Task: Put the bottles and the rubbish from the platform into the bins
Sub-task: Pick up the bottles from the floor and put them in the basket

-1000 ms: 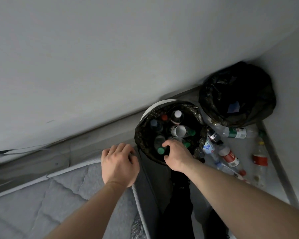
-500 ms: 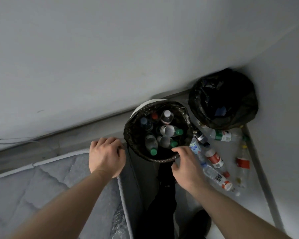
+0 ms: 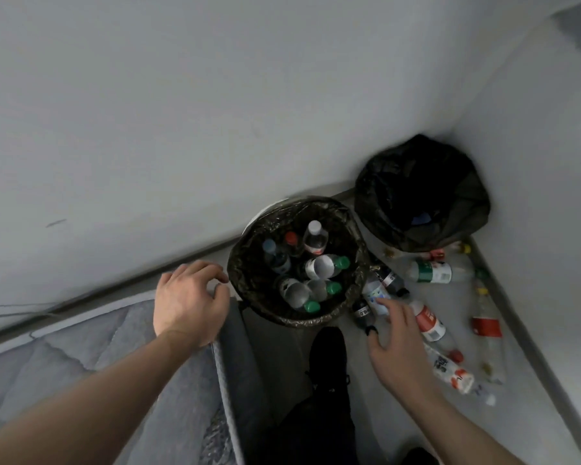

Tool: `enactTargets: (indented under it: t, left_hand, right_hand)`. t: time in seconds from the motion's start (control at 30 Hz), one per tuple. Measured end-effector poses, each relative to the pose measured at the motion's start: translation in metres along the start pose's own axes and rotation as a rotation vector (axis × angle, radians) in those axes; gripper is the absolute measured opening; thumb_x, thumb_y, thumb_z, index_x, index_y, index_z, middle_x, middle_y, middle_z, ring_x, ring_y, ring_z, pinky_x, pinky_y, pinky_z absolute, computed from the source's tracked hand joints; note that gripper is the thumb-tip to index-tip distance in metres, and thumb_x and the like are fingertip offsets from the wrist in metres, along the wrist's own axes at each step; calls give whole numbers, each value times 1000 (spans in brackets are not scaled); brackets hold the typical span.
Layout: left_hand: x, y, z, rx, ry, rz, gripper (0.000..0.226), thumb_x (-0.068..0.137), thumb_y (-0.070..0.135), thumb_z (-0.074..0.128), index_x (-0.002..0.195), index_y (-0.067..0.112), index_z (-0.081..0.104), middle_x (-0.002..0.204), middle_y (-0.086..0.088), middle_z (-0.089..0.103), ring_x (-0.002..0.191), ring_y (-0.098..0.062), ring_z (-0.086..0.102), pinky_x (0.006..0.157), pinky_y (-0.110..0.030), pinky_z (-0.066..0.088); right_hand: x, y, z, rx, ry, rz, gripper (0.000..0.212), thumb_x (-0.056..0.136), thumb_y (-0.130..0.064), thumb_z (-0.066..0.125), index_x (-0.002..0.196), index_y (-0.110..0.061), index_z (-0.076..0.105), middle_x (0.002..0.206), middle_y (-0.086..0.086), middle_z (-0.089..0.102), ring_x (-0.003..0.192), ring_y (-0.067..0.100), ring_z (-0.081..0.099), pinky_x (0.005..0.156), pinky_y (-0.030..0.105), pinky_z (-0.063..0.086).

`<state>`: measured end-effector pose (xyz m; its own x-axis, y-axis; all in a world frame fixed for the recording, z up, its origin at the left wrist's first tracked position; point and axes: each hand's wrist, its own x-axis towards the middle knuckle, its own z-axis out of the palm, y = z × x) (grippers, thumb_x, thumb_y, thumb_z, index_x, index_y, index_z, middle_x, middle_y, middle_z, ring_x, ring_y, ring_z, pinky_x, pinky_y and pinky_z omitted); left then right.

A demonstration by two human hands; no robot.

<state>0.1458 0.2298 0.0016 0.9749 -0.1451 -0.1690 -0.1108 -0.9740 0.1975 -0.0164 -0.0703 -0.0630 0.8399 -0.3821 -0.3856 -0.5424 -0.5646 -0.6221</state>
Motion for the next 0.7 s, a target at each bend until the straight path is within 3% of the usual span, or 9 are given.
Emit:
enactTargets:
  t: [0.1,0.23,0.37,0.53,0.7]
  left_hand:
    - [-1,-3,-1,-26,39,28,23,80,38,47,86,36,69,110,21,67,103,-12,60,91,-34,42]
    - [2,-4,-9,-114,82,110,20,83,35,51,91,35,69,116,22,64,111,-10,56,85,-32,47]
    - [-16,-7,-25,-173,129,212,37,80,42,40,98,30,70,122,10,65,116,-20,56,96,-38,48]
    - [-56,8,-39,97,-112,312,49,89,42,51,135,26,56,145,-2,48,132,-29,46,115,-46,29]
    - [-88,108,-44,-108,-159,469,33,89,41,57,121,33,64,139,1,52,129,-26,49,110,-44,34]
  right_hand:
    - [4,6,13,5,64,-21,60,83,-10,68,135,-27,43,135,-4,42,112,8,48,90,27,41]
    - [-7,11,20,-132,27,41,66,82,-16,69,142,-22,42,142,6,42,120,28,54,89,37,48]
    - [-74,12,-4,-138,33,164,72,83,-24,66,149,-19,39,150,11,41,133,30,46,105,39,44]
    - [-195,21,-70,-281,19,228,74,81,-36,59,150,-21,38,155,9,38,138,30,43,111,36,39]
    - [-261,70,-98,-217,174,315,71,88,-29,65,152,-23,37,160,3,32,144,22,37,119,31,30]
